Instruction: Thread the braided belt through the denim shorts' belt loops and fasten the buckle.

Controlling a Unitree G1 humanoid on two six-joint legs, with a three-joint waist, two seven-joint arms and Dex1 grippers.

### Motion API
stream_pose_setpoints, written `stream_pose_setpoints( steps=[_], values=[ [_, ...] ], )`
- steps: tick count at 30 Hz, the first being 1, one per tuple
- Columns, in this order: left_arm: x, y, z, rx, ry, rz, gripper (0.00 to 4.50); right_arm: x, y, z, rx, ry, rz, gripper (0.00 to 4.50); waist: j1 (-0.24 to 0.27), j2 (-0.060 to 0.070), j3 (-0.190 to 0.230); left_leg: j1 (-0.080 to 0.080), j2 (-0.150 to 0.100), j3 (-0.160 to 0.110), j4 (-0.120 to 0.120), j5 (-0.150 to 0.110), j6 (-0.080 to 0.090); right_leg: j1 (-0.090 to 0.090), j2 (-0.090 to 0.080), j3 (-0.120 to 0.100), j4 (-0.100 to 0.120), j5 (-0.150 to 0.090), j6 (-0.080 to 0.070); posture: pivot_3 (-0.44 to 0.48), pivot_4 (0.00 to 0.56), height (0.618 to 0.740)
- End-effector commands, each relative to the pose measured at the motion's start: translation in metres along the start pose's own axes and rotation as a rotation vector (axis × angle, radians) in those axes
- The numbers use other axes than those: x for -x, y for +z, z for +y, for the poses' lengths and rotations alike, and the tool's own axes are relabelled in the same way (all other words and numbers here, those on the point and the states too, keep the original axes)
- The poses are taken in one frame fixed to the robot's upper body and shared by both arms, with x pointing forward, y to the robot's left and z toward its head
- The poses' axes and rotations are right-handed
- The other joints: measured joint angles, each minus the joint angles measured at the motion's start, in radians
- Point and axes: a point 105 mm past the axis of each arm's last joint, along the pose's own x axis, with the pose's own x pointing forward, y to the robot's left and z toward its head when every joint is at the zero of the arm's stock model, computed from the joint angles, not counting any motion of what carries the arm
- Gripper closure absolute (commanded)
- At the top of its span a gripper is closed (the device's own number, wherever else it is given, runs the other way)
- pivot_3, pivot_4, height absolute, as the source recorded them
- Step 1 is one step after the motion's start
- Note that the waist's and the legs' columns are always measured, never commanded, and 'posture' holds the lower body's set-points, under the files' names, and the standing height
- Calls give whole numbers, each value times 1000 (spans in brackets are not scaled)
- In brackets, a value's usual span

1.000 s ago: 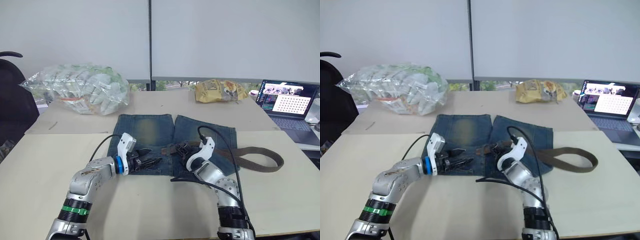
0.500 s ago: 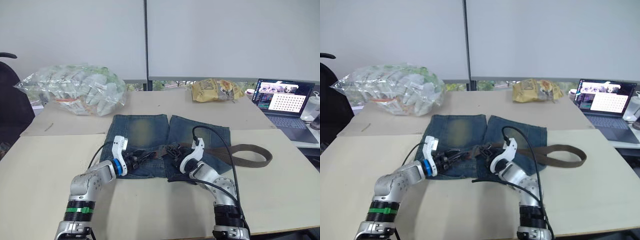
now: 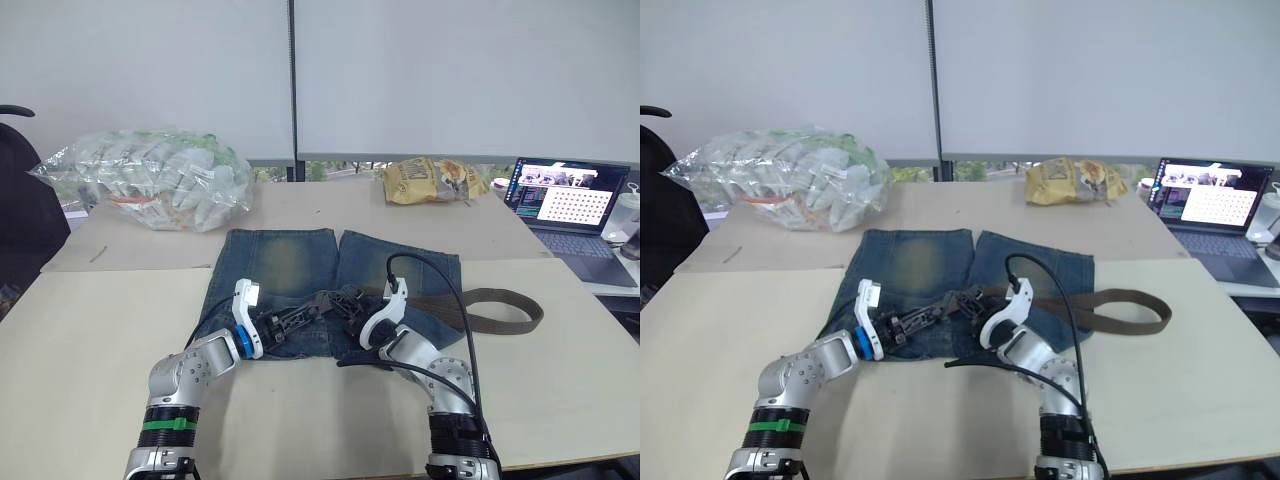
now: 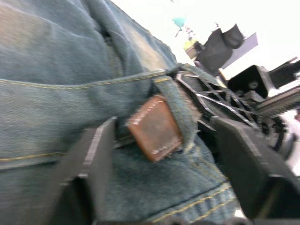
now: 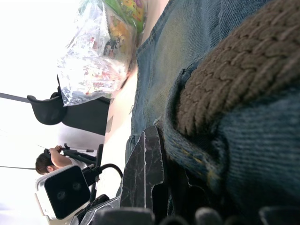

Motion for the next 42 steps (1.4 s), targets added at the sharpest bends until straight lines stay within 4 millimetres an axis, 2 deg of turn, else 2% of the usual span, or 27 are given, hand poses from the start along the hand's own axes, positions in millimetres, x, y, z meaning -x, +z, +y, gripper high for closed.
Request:
stream_pose_setpoints(
  steps=[1, 6, 7, 12, 14, 16, 20, 23, 25, 27, 31, 34, 37, 40, 42],
  values=[
    [0, 1, -12, -5, -62, -2, 2634, -2, -3, 18, -18, 80, -1, 4500, 0, 0, 0, 0, 0, 0, 0, 0, 0, 0, 0, 0, 0, 0, 0, 0, 150, 740],
    [0, 3, -9, -4, -52, -17, 4314, -1, -3, 17, -14, 77, -5, 4500, 0, 0, 0, 0, 0, 0, 0, 0, 0, 0, 0, 0, 0, 0, 0, 0, 150, 740],
    [0, 4, -8, -7, -43, -25, 4435, 0, -3, 17, -12, 76, -4, 4500, 0, 0, 0, 0, 0, 0, 0, 0, 0, 0, 0, 0, 0, 0, 0, 0, 150, 740],
    [-1, 4, -4, -14, -21, -31, 4435, 8, -1, 13, 21, 62, -10, 4500, 3, 0, 0, 0, 0, 0, 0, 0, 0, 0, 0, 0, 0, 0, 0, 0, 150, 740],
    [-1, 3, -3, -15, -17, -30, 4500, 12, 1, 11, 47, 54, -17, 3645, 4, 0, 0, 0, 0, 0, 0, 0, 0, 0, 0, 0, 0, 0, 0, 0, 150, 740],
    [1, 4, -2, -17, -8, -34, 4500, 20, 6, 14, 50, 75, -39, 2956, 4, 0, 0, 0, 0, 0, 0, 0, 0, 0, 0, 0, 0, 0, 0, 0, 150, 740],
    [5, 7, 4, -16, 17, -49, 4500, 36, 23, 6, 82, 42, -108, 1573, 4, 0, 0, 0, 0, 0, 0, 0, 0, 0, 0, 0, 0, -1, 2, 0, 150, 740],
    [5, 8, 4, -25, 24, -47, 4500, 52, 34, 14, 109, 110, -130, 523, 6, 0, 0, 0, -1, 0, 0, 0, 0, 0, 0, 0, 0, -1, 2, 0, 150, 740],
    [4, 10, 2, -28, 23, -50, 4500, 61, 37, 19, 126, 143, -127, 6, 5, 0, 0, 0, -1, 0, 0, 0, 0, 0, 0, 0, 0, -1, 2, 0, 150, 740],
    [3, 11, 2, -34, 29, -51, 4500, 70, 37, 23, 168, 175, -100, 6, 5, 0, 0, 0, -1, 0, 0, 0, 0, 0, 0, 0, 0, -1, 2, 0, 150, 740],
    [4, 14, 4, -80, 67, -34, 4500, 108, 39, 37, 438, 257, 32, 6, 20, 0, 0, -1, -2, 0, 0, 0, 0, 0, -1, 0, -1, -2, 3, 0, 150, 740],
    [5, 17, 4, -115, 86, -18, 4500, 122, 45, 29, 613, 208, 101, 6, 29, 0, 1, -1, -2, 1, 0, 0, 0, 1, -2, 0, -2, -3, 4, 0, 150, 740],
    [4, 22, 4, -138, 90, -15, 4500, 131, 61, 23, 765, 150, 115, 6, 31, -1, 1, 0, -2, 0, 0, 0, 0, 1, -2, 0, -2, -3, 4, 0, 150, 740],
    [1, 24, 3, -151, 85, -10, 4500, 138, 71, 32, 754, 191, 99, 6, 31, -1, 1, 0, -2, 1, 0, 0, -1, 1, -2, 1, -2, -2, 4, 0, 150, 740],
    [-2, 23, 1, -153, 79, -10, 4500, 138, 67, 31, 691, 201, 106, 6, 32, -1, 1, 1, -2, 1, 0, 1, 0, 2, -2, 1, -1, -2, 4, 0, 150, 740]
  ],
)
